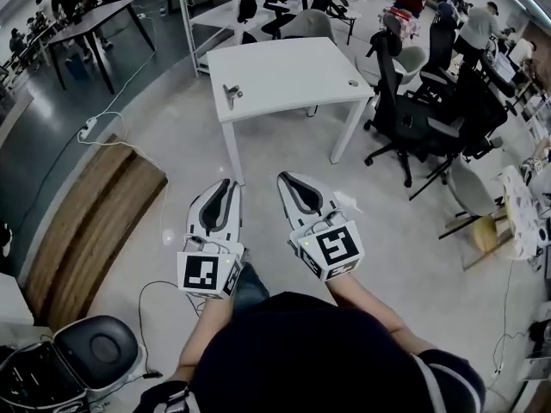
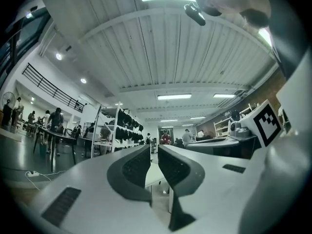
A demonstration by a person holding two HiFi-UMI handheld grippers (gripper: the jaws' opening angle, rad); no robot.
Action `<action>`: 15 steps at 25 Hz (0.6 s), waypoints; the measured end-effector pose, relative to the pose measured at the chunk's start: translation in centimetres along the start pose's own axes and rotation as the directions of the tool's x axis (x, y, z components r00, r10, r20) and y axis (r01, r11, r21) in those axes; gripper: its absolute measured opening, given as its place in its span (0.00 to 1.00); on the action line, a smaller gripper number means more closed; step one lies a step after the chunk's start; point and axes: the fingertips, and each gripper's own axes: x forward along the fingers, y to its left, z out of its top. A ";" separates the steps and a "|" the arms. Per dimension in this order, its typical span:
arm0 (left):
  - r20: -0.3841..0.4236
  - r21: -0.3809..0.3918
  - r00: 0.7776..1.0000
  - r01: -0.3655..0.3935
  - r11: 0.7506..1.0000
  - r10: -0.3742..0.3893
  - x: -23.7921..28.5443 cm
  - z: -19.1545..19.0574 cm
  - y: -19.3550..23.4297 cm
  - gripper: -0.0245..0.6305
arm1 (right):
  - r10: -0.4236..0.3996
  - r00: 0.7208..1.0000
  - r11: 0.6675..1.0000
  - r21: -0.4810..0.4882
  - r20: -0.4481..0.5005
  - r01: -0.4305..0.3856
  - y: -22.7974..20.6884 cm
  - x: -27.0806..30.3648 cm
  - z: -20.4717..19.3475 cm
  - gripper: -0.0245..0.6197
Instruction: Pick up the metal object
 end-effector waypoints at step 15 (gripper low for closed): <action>-0.052 -0.023 0.998 0.022 0.999 -0.023 15.4 -4.0 20.1 0.07 | -0.060 0.993 0.994 0.082 -0.106 0.069 -6.8 24.8 -5.3 0.29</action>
